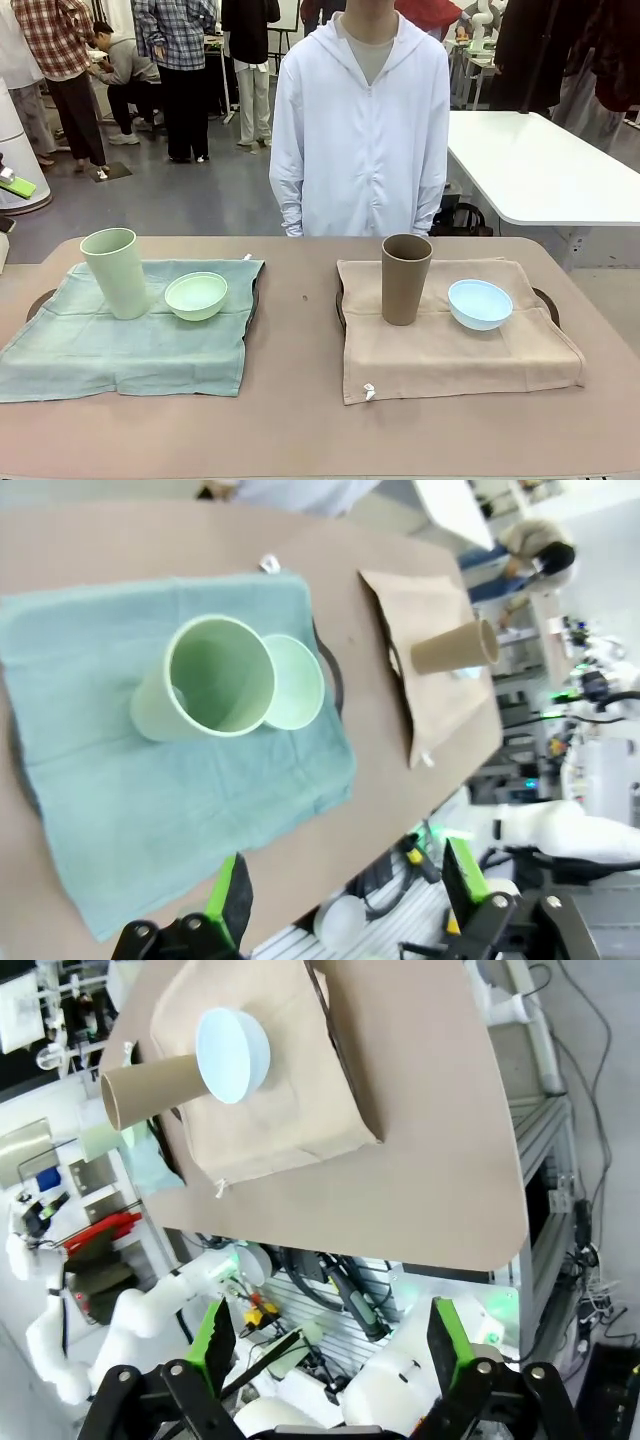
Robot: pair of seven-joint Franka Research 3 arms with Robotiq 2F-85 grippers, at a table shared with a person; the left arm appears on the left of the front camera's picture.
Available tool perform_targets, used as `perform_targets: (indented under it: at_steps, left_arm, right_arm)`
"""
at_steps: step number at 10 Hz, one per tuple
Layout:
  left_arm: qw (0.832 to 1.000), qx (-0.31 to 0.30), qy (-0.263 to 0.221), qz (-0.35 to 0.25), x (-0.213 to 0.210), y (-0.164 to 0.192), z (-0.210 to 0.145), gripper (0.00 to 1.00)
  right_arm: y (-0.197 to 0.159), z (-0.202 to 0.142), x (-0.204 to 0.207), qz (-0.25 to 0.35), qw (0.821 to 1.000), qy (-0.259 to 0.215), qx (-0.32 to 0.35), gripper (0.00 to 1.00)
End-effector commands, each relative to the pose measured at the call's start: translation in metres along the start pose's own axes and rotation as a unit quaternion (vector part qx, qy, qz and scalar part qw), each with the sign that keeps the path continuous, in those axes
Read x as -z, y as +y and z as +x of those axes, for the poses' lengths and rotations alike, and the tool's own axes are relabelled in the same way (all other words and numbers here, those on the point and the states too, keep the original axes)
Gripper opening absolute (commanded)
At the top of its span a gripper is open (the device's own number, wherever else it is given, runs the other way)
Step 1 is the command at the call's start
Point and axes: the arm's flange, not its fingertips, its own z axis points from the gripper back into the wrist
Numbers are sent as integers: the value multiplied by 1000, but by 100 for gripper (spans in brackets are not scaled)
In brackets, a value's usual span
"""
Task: Set up a tray with a mat and arrange the tableware.
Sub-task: Place the Picnic Bowl and Reusable plastic cup back onto the Handle tray in front of the human's position.
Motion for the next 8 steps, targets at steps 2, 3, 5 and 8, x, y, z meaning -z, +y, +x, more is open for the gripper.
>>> perform_targets:
  at_steps: [2,3,5,8]
  left_arm:
    - [996,-26,1,-88,-19,47,-1,100]
    - [993,-38,-6,-109,-23,61,-3,100]
    - [990,-51,-27,-130,-34,72,-17,100]
    - [983,-72,-23,-165,-50,100,-30,100]
  right_arm:
    - [-16,-2,-17,49,999,-16,18,100]
    - [-25,-5,-22,68,997,-29,33,100]
    - [-38,-11,-23,87,995,-33,43,100]
    - [-50,-17,-23,110,992,-37,50,100]
